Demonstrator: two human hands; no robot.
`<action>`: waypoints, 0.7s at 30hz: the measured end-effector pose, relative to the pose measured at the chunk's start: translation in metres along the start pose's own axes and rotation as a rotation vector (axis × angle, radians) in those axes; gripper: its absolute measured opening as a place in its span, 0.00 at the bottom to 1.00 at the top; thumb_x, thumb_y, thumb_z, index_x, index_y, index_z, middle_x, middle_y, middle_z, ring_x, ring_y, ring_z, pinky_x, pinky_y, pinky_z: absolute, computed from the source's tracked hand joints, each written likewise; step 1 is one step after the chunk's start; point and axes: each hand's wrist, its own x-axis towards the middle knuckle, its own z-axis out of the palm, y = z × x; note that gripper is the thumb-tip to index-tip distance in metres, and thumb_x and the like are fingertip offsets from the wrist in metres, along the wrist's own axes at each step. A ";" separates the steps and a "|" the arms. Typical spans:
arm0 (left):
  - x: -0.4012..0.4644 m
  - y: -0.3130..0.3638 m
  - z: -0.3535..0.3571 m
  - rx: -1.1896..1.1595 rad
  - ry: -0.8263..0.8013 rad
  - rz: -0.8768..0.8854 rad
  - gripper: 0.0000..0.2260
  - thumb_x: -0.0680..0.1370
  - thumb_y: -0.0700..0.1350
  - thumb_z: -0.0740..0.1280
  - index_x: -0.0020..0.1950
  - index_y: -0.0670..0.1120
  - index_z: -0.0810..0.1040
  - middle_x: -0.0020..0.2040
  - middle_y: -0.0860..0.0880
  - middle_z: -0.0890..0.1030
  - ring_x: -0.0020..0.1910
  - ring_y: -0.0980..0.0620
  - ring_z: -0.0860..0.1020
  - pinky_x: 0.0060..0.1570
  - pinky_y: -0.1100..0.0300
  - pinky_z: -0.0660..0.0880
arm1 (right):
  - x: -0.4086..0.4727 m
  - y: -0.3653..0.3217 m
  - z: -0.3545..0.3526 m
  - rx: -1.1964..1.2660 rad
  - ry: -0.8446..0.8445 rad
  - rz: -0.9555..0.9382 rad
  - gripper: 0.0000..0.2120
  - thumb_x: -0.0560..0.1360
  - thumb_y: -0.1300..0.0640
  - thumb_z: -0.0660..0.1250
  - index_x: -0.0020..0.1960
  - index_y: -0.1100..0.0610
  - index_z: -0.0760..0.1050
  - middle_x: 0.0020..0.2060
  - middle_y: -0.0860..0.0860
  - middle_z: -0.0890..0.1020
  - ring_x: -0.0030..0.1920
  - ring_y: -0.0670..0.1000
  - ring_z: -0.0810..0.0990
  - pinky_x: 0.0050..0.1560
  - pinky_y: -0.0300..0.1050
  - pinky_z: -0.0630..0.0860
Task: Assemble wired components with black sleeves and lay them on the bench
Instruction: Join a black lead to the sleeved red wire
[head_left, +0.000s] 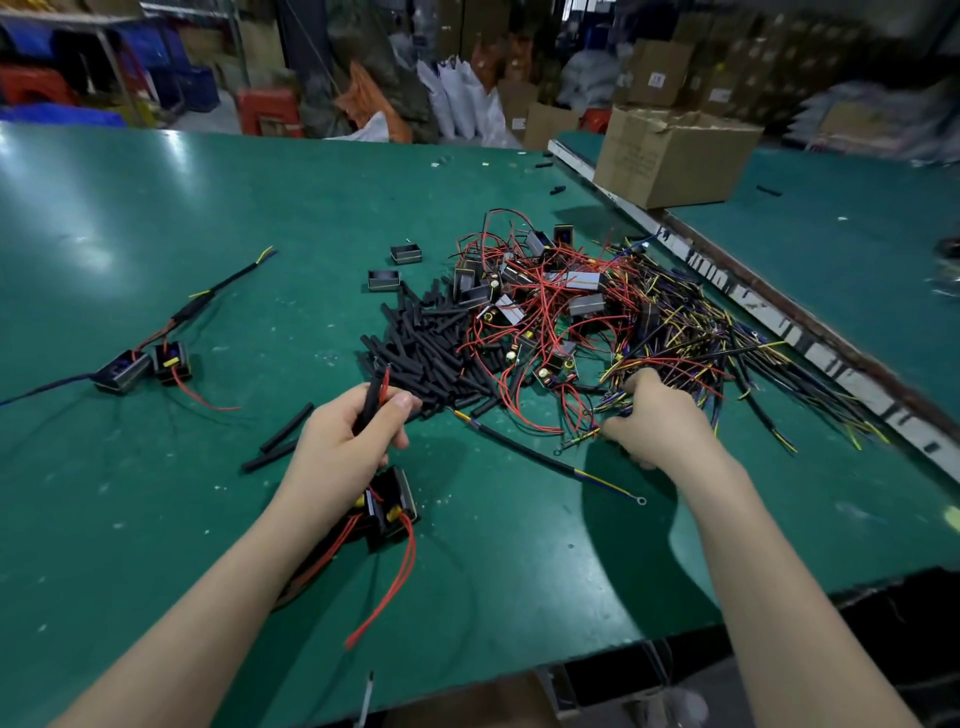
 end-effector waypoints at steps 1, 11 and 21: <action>0.000 0.000 -0.001 -0.001 -0.002 -0.001 0.09 0.80 0.46 0.63 0.42 0.53 0.80 0.30 0.55 0.77 0.26 0.59 0.71 0.28 0.70 0.68 | -0.001 0.001 -0.003 0.024 -0.010 0.030 0.20 0.74 0.55 0.66 0.60 0.59 0.63 0.47 0.60 0.78 0.43 0.60 0.82 0.48 0.55 0.80; 0.001 -0.002 -0.001 -0.002 -0.020 0.013 0.11 0.80 0.47 0.64 0.40 0.58 0.80 0.30 0.55 0.77 0.25 0.60 0.71 0.27 0.71 0.68 | 0.011 0.033 -0.007 0.087 0.001 0.252 0.22 0.75 0.42 0.66 0.52 0.62 0.71 0.51 0.61 0.79 0.49 0.60 0.79 0.46 0.49 0.74; 0.000 -0.003 0.000 -0.008 -0.008 0.005 0.08 0.79 0.47 0.65 0.41 0.53 0.79 0.29 0.55 0.77 0.25 0.60 0.70 0.27 0.71 0.68 | 0.006 0.036 -0.015 0.148 0.034 0.155 0.14 0.76 0.53 0.61 0.38 0.63 0.74 0.23 0.53 0.77 0.26 0.52 0.75 0.30 0.40 0.68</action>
